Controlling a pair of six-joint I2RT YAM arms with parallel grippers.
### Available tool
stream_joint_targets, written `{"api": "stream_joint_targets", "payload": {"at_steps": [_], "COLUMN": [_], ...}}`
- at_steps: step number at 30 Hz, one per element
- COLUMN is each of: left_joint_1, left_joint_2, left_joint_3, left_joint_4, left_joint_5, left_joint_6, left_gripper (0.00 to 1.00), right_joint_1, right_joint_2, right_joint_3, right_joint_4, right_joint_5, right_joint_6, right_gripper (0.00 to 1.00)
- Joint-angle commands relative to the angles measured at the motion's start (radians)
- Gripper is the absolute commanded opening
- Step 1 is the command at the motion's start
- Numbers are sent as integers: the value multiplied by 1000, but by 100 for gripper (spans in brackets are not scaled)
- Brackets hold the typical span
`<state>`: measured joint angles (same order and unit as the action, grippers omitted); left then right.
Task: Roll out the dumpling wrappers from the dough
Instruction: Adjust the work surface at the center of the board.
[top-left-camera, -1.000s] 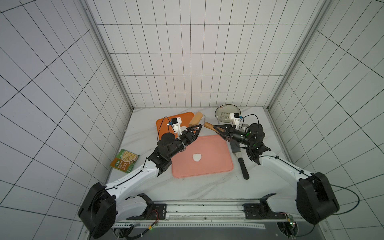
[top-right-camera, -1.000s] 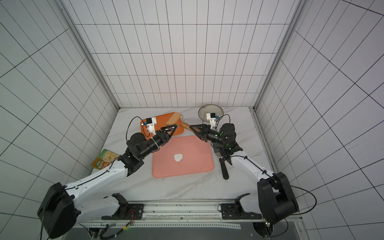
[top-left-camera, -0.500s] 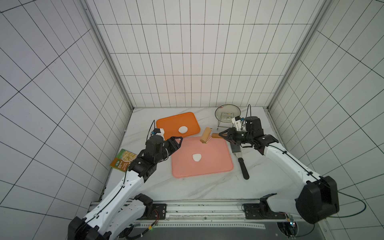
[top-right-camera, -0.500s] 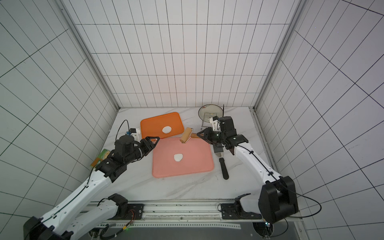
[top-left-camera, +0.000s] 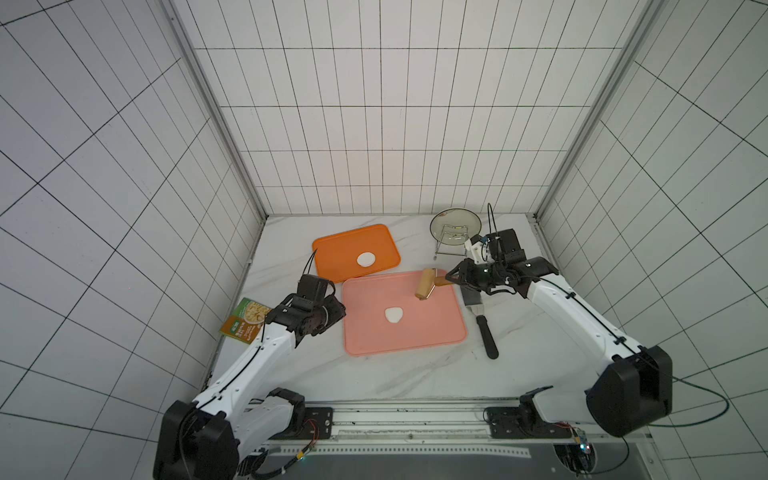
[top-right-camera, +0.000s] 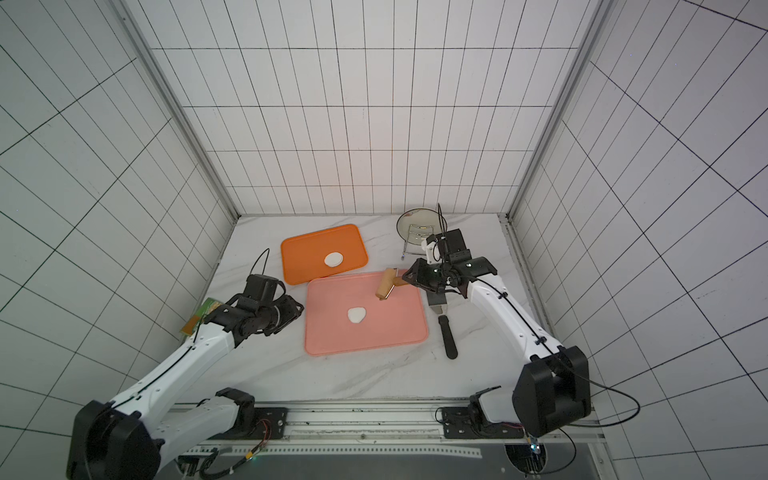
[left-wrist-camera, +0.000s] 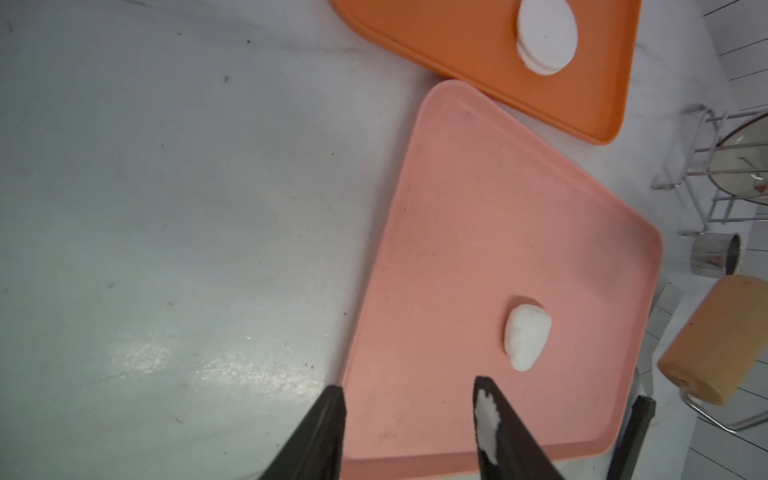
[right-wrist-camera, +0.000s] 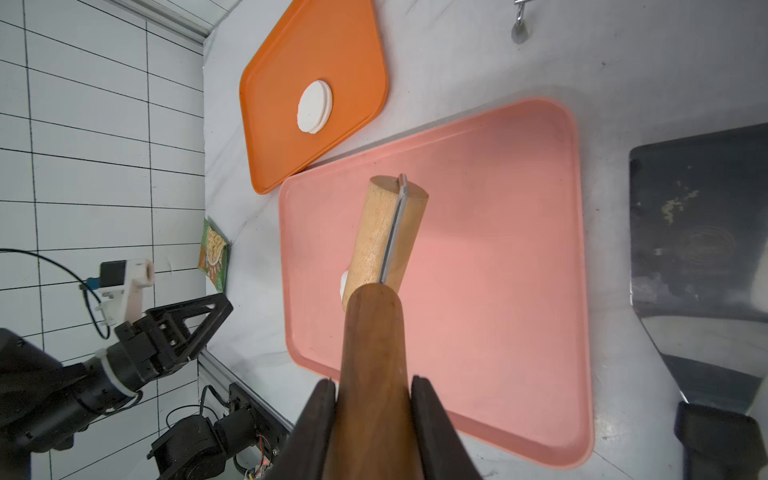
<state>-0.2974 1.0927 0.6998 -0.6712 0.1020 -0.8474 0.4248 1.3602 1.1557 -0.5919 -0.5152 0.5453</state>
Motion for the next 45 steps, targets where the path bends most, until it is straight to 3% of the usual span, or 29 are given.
{"api": "stream_joint_targets", "payload": {"at_steps": [1,8,13,20,26,34,45], "left_joint_1": [6,6,6,1,-29,-110,-206], "left_joint_2": [47,134,225,344,364,404,399], "left_joint_3": [-10,31,46,40,32,61,75], "left_joint_4": [17,16,64,130,155,138,121], "left_joint_5": [5,-13,-12,36,42,27,8], "left_joint_6": [-2,32,51,79,102,168,223], "left_gripper": [45,39,37,27,26,0,0], "right_joint_1": [-4,55,76,134,154,158,159], "right_joint_2": [-42,-102,-42,24,46,83,130], "right_joint_3": [23,-40,5,60,62,96,165], "right_joint_4": [33,29,-15,-25,-41,-90,-170], "right_joint_5": [-37,52,39,35,36,-2,-39], "right_joint_6": [-4,-54,-106,-114,-122,-159,-193], "right_gripper": [0,0,0,0,0,0,0]}}
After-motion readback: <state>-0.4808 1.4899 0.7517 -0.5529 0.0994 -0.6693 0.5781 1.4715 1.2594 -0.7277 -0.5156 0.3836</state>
